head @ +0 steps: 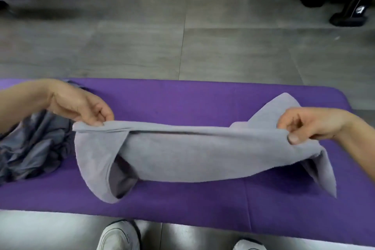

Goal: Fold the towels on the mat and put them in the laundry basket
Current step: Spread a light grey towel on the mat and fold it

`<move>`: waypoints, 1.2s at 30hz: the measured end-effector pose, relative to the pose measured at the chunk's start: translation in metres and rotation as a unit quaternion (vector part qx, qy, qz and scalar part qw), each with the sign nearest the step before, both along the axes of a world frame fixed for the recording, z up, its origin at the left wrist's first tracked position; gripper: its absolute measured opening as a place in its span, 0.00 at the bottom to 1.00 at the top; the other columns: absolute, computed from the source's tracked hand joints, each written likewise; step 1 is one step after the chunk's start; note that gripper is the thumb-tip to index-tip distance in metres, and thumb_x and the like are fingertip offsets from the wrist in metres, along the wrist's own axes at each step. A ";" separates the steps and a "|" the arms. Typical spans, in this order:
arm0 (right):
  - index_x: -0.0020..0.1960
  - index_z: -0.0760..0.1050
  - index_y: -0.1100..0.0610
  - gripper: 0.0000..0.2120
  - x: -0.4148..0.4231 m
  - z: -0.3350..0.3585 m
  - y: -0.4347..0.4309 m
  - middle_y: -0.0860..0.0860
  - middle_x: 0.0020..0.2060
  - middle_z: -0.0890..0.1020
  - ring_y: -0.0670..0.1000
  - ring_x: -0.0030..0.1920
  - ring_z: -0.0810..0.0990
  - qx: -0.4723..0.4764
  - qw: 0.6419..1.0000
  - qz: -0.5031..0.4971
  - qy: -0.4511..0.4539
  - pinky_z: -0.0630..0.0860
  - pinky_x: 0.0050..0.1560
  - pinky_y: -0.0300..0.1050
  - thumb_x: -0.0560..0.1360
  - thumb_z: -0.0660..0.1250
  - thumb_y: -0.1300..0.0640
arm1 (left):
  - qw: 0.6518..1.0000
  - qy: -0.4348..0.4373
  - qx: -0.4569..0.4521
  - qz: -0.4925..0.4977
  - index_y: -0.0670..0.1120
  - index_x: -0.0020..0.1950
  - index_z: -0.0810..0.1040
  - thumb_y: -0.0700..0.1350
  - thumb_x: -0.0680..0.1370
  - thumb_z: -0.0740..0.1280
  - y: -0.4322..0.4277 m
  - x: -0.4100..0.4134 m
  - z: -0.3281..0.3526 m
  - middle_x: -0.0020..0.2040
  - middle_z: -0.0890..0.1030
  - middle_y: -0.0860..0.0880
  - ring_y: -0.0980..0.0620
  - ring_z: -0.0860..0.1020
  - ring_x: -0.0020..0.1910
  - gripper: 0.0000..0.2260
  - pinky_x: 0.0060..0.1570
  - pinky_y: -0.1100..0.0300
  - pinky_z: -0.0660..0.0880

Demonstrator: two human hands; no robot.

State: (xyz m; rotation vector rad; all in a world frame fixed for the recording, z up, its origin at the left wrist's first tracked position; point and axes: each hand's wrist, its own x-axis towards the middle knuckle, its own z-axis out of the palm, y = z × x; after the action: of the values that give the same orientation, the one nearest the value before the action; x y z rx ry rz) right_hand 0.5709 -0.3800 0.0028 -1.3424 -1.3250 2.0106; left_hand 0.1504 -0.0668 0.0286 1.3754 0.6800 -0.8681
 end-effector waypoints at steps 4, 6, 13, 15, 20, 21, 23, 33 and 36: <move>0.43 0.82 0.61 0.13 0.015 0.004 0.042 0.56 0.38 0.84 0.49 0.36 0.82 0.049 0.968 -0.244 -0.045 0.78 0.36 0.37 0.63 0.78 0.56 | 0.980 -0.058 0.068 0.175 0.38 0.50 0.82 0.42 0.64 0.76 0.035 0.007 -0.020 0.48 0.82 0.40 0.48 0.82 0.42 0.16 0.42 0.57 0.79; 0.45 0.82 0.61 0.06 0.016 -0.015 0.075 0.55 0.40 0.83 0.49 0.41 0.80 0.099 0.929 -0.300 -0.192 0.76 0.39 0.31 0.69 0.73 0.60 | 0.963 -0.050 0.143 0.224 0.41 0.45 0.83 0.41 0.67 0.75 0.047 0.022 -0.043 0.46 0.82 0.41 0.50 0.81 0.39 0.09 0.40 0.58 0.77; 0.49 0.83 0.55 0.06 0.029 -0.104 0.177 0.51 0.47 0.84 0.51 0.50 0.80 0.153 0.807 -0.287 -0.493 0.73 0.50 0.43 0.73 0.69 0.58 | 0.855 -0.074 0.402 0.319 0.47 0.38 0.76 0.34 0.77 0.64 0.096 0.079 -0.116 0.40 0.77 0.45 0.58 0.76 0.30 0.11 0.28 0.69 0.69; 0.52 0.83 0.55 0.08 0.030 -0.118 0.194 0.51 0.50 0.84 0.52 0.53 0.80 0.144 0.781 -0.286 -0.536 0.72 0.49 0.42 0.74 0.67 0.58 | 0.827 -0.072 0.452 0.327 0.47 0.36 0.77 0.35 0.76 0.65 0.109 0.089 -0.138 0.44 0.78 0.43 0.50 0.76 0.40 0.11 0.39 0.62 0.71; 0.61 0.77 0.53 0.15 0.029 -0.143 0.204 0.52 0.58 0.80 0.55 0.60 0.76 0.133 0.741 -0.319 -0.575 0.71 0.57 0.45 0.76 0.63 0.61 | 0.765 0.059 0.610 0.198 0.51 0.61 0.76 0.45 0.75 0.65 0.121 0.105 -0.167 0.60 0.78 0.43 0.39 0.74 0.60 0.15 0.57 0.52 0.70; 0.62 0.76 0.53 0.15 0.029 -0.145 0.196 0.52 0.58 0.80 0.55 0.60 0.76 0.134 0.734 -0.320 -0.584 0.70 0.57 0.46 0.77 0.63 0.60 | 0.750 0.068 0.640 0.153 0.52 0.65 0.74 0.45 0.75 0.64 0.120 0.111 -0.170 0.62 0.76 0.42 0.38 0.73 0.61 0.17 0.59 0.50 0.69; 0.61 0.77 0.54 0.14 0.032 -0.147 0.169 0.52 0.58 0.80 0.54 0.59 0.77 0.136 0.725 -0.317 -0.596 0.71 0.57 0.45 0.76 0.64 0.59 | 0.731 0.041 0.676 0.086 0.51 0.66 0.73 0.44 0.76 0.64 0.113 0.126 -0.175 0.63 0.75 0.40 0.36 0.72 0.61 0.18 0.58 0.49 0.68; 0.56 0.78 0.45 0.25 0.044 -0.174 -0.079 0.41 0.55 0.79 0.48 0.60 0.74 -0.012 0.709 -0.127 -0.693 0.66 0.56 0.45 0.66 0.64 0.31 | 0.735 -0.236 0.614 -0.166 0.50 0.59 0.78 0.48 0.77 0.66 0.010 0.226 -0.147 0.58 0.79 0.49 0.46 0.74 0.57 0.11 0.56 0.54 0.70; 0.51 0.81 0.47 0.30 0.062 -0.191 -0.132 0.43 0.47 0.82 0.52 0.48 0.81 0.028 0.681 -0.050 -0.730 0.72 0.47 0.50 0.54 0.75 0.33 | 0.711 -0.278 0.594 -0.253 0.53 0.59 0.77 0.50 0.77 0.64 -0.048 0.273 -0.151 0.58 0.77 0.52 0.48 0.73 0.59 0.11 0.59 0.56 0.67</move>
State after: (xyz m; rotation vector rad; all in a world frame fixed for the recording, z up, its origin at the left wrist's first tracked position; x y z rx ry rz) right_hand 0.6328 -0.5123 -0.1885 -3.0519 -1.6094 0.4080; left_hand 0.4231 -0.1151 -0.1227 2.9490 0.3236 -0.2598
